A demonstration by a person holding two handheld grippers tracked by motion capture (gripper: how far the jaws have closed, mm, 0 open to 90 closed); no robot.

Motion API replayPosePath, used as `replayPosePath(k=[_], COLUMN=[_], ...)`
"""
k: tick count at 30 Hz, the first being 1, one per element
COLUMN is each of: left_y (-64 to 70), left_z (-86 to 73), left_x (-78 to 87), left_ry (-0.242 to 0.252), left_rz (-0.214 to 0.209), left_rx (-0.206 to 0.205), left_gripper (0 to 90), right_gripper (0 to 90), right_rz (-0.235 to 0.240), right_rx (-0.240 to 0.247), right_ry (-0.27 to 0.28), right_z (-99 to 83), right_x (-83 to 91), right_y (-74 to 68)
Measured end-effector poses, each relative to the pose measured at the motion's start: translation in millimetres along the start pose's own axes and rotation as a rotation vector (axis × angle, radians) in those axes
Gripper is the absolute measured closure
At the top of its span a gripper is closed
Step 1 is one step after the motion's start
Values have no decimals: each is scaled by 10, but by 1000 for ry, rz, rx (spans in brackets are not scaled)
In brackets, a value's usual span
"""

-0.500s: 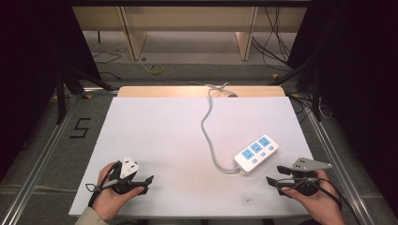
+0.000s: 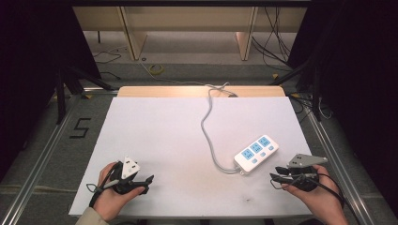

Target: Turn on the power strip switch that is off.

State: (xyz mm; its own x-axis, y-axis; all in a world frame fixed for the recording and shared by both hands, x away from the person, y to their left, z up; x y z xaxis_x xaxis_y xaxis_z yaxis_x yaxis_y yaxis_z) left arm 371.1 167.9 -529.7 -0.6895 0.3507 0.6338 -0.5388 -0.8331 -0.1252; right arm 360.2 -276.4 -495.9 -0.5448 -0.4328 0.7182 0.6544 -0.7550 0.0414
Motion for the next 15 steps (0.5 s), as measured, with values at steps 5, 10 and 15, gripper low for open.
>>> replayPosePath(k=[5,10,15], left_y=[0,-7,-5], left_z=[7,5,15], left_x=[2,1,0], left_ry=[1,0,3], left_rz=[6,8,12], left_rx=[-2,-6,-9], left_gripper=[237,242,245], right_gripper=[859,900,900], right_rz=[-12,-20,-29], right_rx=[-14,-18,-18], right_ry=[-36,-56,-72], right_z=[4,17,51], right_x=[12,9,8], right_y=[72,108,140])
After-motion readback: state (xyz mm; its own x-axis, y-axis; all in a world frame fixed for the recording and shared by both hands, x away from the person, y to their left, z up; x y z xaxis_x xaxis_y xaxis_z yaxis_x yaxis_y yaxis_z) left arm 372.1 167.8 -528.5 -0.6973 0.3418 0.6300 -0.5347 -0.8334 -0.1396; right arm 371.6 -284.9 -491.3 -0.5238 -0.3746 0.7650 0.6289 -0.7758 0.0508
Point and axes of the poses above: each handheld gripper's, and its own axes: x roughly backward along the jaws, z roughly out of its top, y roughly to its right, the point moved 9 cm from there along -x, roughly forward along the jaws, and after that the axes turned 2 degrees about y, right-handed, at the moved point
